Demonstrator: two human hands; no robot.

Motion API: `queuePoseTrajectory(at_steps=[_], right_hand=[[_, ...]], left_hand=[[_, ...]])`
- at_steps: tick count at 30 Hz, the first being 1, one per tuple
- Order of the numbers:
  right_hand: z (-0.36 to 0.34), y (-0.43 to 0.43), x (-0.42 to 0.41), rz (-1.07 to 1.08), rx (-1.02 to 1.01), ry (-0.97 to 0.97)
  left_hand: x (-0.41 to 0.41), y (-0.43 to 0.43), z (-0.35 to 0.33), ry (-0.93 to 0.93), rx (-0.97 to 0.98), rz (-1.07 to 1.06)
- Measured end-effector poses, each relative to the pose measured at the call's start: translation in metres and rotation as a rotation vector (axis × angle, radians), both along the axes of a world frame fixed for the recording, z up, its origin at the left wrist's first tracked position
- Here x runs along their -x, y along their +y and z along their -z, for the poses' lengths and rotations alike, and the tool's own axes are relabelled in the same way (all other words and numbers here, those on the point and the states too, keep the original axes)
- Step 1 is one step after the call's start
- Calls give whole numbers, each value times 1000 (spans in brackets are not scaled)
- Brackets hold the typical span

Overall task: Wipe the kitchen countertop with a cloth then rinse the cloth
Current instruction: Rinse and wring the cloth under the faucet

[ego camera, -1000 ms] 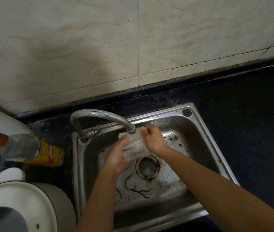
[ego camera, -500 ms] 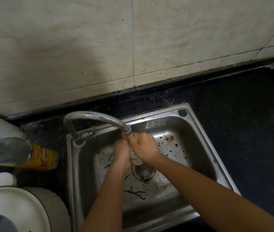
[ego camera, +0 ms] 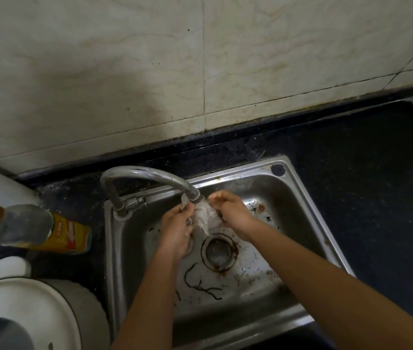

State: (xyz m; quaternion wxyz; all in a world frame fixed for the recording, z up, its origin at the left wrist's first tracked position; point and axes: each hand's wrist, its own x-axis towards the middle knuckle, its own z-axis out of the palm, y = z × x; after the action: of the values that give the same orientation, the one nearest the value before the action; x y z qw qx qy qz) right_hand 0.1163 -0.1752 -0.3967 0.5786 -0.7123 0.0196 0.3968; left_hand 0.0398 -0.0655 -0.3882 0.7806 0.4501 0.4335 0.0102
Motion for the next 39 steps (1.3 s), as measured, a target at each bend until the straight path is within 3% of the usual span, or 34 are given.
queuePoseTrajectory(at_steps=[3,6,9,12,16,21,27,31,35,39], right_hand=[[-1,-10,-1,-165,-115,184],[-1,-14,2,-295,-109,151],[-2,-16,-2,-274,28,-67],[-11,-18,-7,-312,89,-155],[-14,-10,-6,-278,93,-80],[-10,-9,-3,-271,-68,70],[-7,-14,-7,-78,-200,197],[-6,-17,-12,-174,-190,160],[-12,-9,-6,-166,-95,82],[-17,-1,-5,-190,-135,102]], left_hand=[[-3,4,0,71,-159,-11],[-6,7,-2,77,-223,9],[-6,15,-4,56,-172,85],[-2,22,-4,41,-111,173],[-5,22,1,42,-176,152],[-10,12,2,82,-325,118],[-7,12,-3,28,-185,146],[-1,18,-7,-23,-35,221],[-1,12,-5,44,-132,198],[-6,6,-4,92,-259,155]])
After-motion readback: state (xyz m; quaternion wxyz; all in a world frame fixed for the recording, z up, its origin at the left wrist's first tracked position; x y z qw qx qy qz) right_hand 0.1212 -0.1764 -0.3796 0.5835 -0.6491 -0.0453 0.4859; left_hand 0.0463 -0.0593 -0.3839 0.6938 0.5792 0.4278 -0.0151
